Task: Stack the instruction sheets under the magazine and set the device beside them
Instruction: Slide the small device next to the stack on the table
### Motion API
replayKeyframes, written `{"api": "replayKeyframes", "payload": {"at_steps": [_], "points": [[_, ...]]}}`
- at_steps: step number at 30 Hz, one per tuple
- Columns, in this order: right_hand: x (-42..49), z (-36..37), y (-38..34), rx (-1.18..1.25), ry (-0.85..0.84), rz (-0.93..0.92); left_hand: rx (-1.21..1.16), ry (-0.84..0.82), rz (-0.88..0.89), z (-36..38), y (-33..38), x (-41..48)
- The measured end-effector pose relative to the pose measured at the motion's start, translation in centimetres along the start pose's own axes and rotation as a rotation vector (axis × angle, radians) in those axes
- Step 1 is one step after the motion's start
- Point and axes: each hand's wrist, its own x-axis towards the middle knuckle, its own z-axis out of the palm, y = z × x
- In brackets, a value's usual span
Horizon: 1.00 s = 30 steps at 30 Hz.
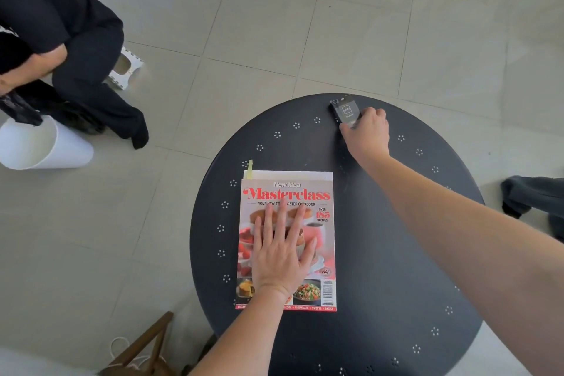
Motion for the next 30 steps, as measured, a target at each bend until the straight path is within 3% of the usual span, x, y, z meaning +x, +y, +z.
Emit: {"api": "replayKeyframes", "payload": {"at_steps": [11,30], "points": [[-1.1,-0.9,1.1,0.079,0.015,0.021,0.005,0.001,0.000,-0.3,0.1,0.0],[-18.8,-1.8,11.4,0.194,0.013,0.176,0.013,-0.009,-0.009,-0.7,0.8,-0.4]]}}
